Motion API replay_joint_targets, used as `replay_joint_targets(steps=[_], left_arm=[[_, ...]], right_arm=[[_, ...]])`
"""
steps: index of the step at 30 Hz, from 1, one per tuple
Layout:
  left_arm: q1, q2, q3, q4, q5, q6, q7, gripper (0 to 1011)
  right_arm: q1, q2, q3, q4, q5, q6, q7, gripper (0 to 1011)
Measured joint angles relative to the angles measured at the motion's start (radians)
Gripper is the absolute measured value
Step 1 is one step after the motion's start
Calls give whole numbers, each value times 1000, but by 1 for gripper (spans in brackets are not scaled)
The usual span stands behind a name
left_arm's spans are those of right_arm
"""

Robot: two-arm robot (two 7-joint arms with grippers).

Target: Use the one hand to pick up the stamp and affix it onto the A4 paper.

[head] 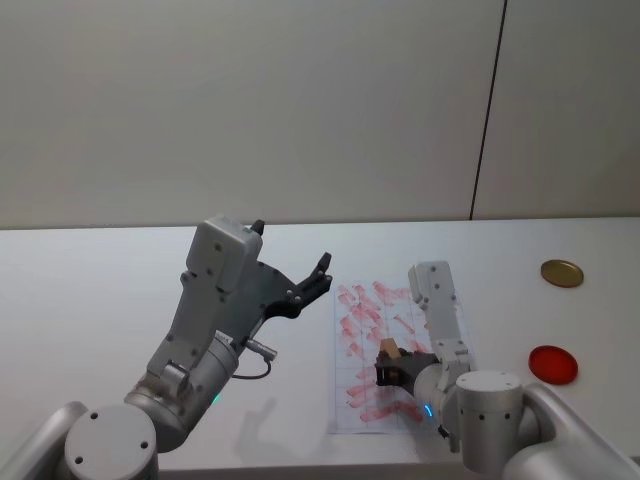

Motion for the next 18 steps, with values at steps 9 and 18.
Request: replay_joint_targets(steps=[9,18], left_arm=[[0,0,0,0,0,0,0,993],[0,0,0,0,0,0,0,993]], right_arm=[[-3,1,4,-14,2,2,-4,219],[-35,14,13,-112,2,12,-26,219]])
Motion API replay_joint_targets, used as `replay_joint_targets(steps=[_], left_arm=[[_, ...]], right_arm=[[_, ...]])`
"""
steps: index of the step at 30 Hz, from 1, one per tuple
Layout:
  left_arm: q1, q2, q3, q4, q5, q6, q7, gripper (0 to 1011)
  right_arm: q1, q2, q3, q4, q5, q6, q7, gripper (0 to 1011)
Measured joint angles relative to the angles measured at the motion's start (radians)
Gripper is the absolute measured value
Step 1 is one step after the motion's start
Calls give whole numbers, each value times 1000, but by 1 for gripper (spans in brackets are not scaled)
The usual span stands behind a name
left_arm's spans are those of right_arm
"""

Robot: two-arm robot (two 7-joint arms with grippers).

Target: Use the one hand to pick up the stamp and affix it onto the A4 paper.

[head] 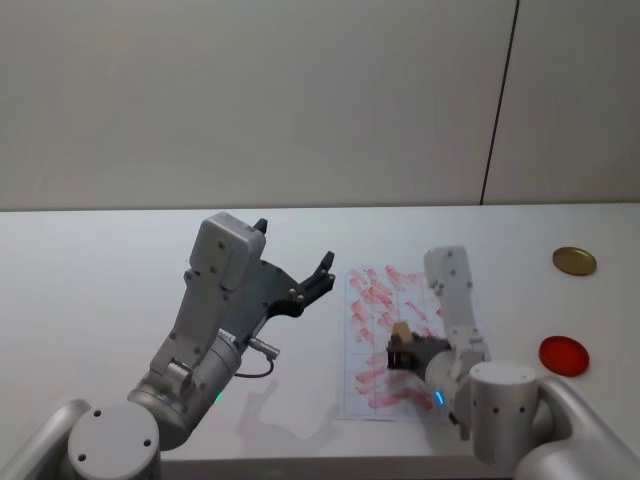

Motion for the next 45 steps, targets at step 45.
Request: replay_joint_targets(steps=[45], left_arm=[[0,0,0,0,0,0,0,993]], right_arm=[[-158,134,165,-406,65,125,-202,219]])
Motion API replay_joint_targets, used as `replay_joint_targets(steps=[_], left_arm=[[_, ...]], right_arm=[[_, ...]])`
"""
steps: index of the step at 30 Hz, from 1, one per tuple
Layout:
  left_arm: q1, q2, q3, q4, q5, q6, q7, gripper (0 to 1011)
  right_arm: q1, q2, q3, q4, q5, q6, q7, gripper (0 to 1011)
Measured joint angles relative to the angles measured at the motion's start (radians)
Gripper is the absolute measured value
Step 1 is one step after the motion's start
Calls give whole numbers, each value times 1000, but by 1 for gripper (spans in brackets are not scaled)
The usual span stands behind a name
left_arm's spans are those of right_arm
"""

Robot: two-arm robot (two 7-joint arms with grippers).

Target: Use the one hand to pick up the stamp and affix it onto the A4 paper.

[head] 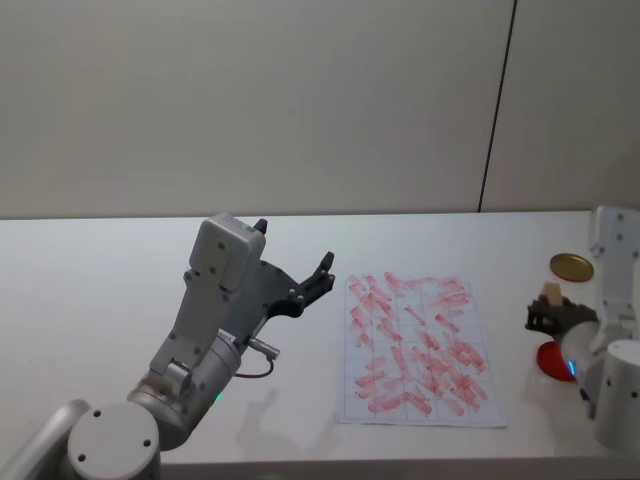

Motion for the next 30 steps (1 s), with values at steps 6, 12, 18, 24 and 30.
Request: replay_joint_targets(steps=[6,12,18,24,30], left_arm=[[0,0,0,0,0,0,0,993],[0,0,0,0,0,0,0,993],[0,0,0,0,0,0,0,993],[0,0,0,0,0,0,0,993],[0,0,0,0,0,0,0,993]], right_arm=[[3,5,12,51,1,2,-1,219],[27,6,20,133,1,-5,1,219],[53,3,25,201,-3,-17,2,219],[70,0,27,244,-6,-30,2,252],[81,-3,29,272,-10,-51,4,413]])
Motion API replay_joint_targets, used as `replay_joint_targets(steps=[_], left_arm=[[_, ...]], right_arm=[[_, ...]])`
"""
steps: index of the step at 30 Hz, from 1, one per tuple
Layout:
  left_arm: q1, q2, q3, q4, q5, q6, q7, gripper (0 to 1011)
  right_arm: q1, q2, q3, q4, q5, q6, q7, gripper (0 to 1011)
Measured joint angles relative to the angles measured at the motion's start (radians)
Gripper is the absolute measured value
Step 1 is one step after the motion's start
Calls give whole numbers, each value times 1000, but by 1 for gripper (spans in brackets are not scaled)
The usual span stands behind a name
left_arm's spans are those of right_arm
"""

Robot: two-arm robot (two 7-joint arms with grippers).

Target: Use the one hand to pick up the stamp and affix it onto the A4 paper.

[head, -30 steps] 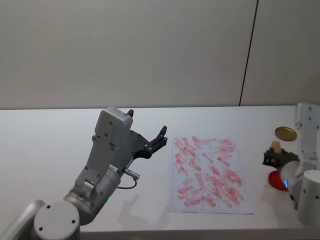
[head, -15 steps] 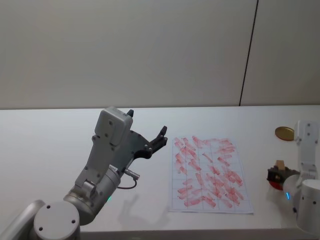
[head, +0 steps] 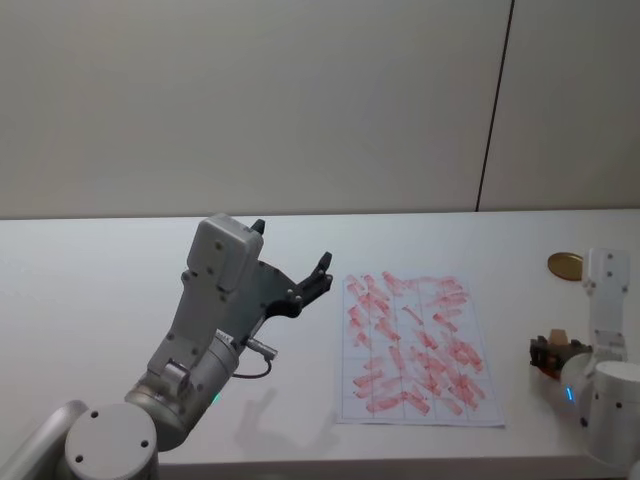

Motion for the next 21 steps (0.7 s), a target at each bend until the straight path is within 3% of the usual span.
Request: replay_joint_targets(steps=[6,11,18,21], left_arm=[[0,0,0,0,0,0,0,993],[0,0,0,0,0,0,0,993],[0,0,0,0,0,0,0,993],[0,0,0,0,0,0,0,993]], right_arm=[[2,-2,0,-1,-8,-16,3,652],[-6,-3,0,-31,-16,-26,6,790],[-43,2,-2,-127,-34,-45,16,976],[-63,6,-2,-172,-44,-56,26,1001]])
